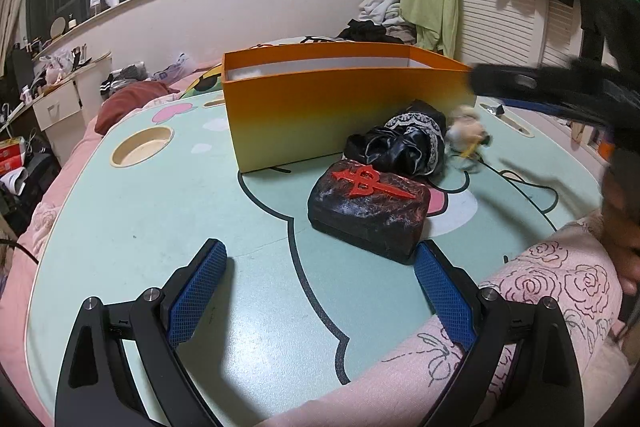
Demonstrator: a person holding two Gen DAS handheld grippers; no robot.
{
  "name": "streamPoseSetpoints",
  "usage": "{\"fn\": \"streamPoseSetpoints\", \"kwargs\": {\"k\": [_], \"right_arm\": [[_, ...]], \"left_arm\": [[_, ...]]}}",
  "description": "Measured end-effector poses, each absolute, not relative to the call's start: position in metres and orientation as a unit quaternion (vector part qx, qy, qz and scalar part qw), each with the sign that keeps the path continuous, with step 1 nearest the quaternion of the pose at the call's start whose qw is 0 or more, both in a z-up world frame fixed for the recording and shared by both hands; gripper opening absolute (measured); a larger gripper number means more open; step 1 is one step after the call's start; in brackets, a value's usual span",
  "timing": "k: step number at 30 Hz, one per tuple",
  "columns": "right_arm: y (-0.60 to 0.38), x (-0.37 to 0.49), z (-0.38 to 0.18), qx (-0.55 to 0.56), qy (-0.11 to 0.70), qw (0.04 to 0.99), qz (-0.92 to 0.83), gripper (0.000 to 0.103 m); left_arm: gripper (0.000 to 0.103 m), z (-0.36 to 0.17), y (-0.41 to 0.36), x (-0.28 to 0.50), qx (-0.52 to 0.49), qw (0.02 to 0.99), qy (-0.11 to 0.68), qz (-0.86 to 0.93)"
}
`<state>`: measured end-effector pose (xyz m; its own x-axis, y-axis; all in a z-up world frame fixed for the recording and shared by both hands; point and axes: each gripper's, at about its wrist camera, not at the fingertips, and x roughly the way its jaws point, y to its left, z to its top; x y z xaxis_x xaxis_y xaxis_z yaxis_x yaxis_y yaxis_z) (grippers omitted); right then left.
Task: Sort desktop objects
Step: 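Carry the figurine keychain out and release it on the table with the right gripper, then reach into the box and grasp the white fur pompom with the left gripper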
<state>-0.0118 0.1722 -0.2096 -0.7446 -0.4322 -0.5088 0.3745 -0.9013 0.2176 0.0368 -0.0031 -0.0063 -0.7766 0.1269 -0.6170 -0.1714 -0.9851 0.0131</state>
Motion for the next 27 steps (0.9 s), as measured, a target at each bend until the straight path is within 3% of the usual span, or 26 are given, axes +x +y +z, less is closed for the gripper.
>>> {"fn": "streamPoseSetpoints", "kwargs": {"k": [6, 8, 27], "right_arm": [[0.175, 0.005, -0.253, 0.349, -0.006, 0.213, -0.913, 0.074], [0.162, 0.014, -0.265, 0.321, 0.056, 0.179, -0.929, 0.081], [0.161, 0.012, -0.265, 0.322, 0.050, 0.174, -0.929, 0.086]], "left_arm": [[0.094, -0.006, -0.003, 0.037, -0.325, 0.079, 0.034, 0.942], [0.094, -0.006, -0.001, 0.037, -0.324, 0.079, 0.038, 0.942], [0.092, 0.003, -0.003, 0.042, -0.308, 0.083, 0.037, 0.947]]}}
